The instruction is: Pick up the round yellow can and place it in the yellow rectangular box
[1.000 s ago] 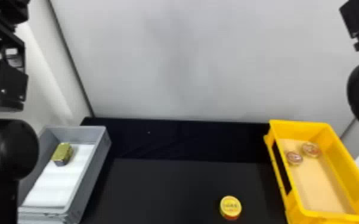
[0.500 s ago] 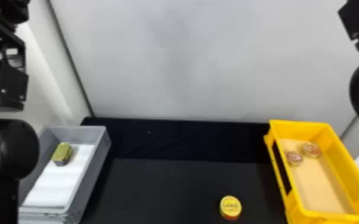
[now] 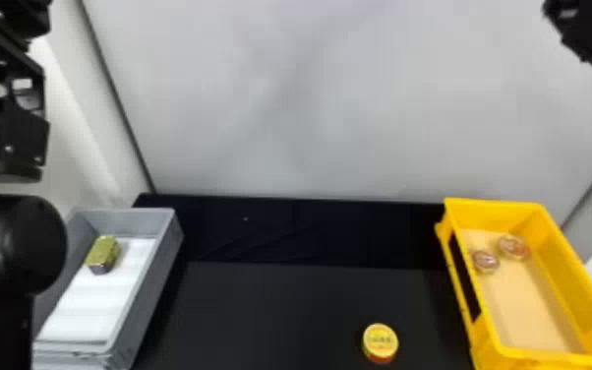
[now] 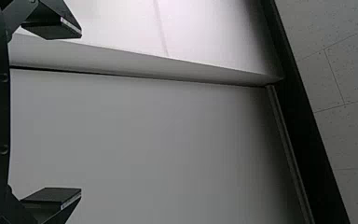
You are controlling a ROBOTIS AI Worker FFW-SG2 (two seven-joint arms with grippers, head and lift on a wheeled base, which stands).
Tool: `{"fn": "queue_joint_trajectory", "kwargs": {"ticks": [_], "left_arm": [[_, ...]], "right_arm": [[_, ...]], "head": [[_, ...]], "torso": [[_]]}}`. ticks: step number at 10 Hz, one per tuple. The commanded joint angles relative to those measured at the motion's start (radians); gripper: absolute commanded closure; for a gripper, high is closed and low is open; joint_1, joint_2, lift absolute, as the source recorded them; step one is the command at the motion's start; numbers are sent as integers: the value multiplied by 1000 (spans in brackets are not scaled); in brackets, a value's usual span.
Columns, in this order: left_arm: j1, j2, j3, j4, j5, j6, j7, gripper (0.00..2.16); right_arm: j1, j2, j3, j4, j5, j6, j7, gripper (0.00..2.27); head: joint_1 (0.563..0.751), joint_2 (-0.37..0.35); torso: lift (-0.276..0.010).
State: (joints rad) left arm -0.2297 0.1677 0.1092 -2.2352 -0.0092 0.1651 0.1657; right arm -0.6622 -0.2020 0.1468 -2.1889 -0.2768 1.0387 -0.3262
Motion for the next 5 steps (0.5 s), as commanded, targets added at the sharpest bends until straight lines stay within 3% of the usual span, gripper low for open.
{"fn": "queue_joint_trajectory", "kwargs": {"ticks": [1,4,5], "left_arm": [[-2,0,-5,3,0,-4,0,90],[0,-5,-6,6,0,-5,2,90],[0,-5,-8,8,2,-5,0,90]], "right_arm": [[7,-2,-26,89,-16,221,174,81],[168,3,-45,212,-127,249,227,117],[207,0,-32,271,-131,255,285,108]], "head": [[663,54],[663,54],[663,54]], "torso": [[-2],[-2],[-2]]}}
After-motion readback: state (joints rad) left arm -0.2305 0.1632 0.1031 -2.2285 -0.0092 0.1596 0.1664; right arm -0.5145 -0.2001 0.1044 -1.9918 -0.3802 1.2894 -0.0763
